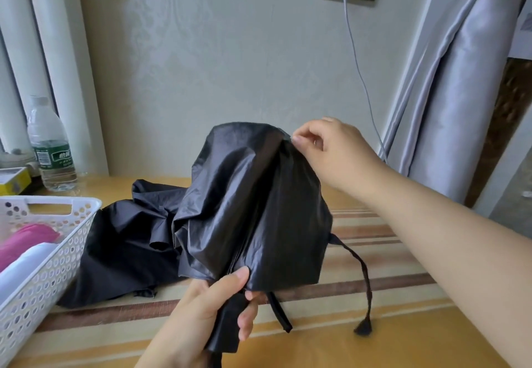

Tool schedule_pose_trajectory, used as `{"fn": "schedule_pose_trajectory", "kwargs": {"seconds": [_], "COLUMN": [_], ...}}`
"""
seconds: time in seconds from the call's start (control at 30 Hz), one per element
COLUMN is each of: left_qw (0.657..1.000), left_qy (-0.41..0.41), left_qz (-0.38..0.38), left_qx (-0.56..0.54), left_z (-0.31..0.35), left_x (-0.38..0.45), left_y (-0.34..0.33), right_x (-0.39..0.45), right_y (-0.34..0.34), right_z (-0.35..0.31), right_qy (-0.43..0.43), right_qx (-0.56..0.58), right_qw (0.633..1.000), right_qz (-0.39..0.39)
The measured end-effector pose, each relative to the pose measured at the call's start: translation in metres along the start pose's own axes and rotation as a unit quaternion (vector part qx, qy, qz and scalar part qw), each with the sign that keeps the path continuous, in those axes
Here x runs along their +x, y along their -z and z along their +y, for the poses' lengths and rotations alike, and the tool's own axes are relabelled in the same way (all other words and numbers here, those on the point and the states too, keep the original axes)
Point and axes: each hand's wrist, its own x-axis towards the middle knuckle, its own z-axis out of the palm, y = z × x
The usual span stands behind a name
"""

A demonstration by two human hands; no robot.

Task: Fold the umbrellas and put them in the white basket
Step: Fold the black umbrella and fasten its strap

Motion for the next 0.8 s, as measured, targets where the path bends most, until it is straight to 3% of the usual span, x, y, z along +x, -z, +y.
{"fn": "schedule_pose_trajectory", "kwargs": {"seconds": [0.3,0.37,0.47,0.6,0.73,0.8], "left_qw": [0.997,0.997,0.999,0.998,0.993,0.989], "left_qy": [-0.018,-0.015,0.006,0.038,0.062,0.051], "left_qz": [-0.007,-0.007,0.009,0.041,0.098,0.116], "left_qx": [0.069,0.070,0.052,0.029,-0.024,-0.082], "left_z": [-0.001,-0.002,-0.002,0.001,0.008,0.011], "left_x": [0.002,0.001,0.001,-0.001,0.000,0.003], "left_y": [-0.008,-0.009,-0.011,-0.015,-0.010,-0.003], "right_x": [0.000,-0.001,-0.002,-0.012,-0.044,-0.068], "right_y": [0.003,-0.002,-0.011,-0.025,-0.029,-0.034], "right_z": [-0.020,-0.020,-0.016,-0.010,-0.011,-0.007], "right_qy": [-0.025,-0.011,-0.020,-0.036,-0.048,-0.088], "right_qx": [0.040,0.003,-0.056,0.007,0.053,0.065], "right_qw": [0.998,0.999,0.997,0.999,0.990,0.991], "right_qz": [-0.035,-0.045,-0.042,-0.036,-0.125,-0.081]}}
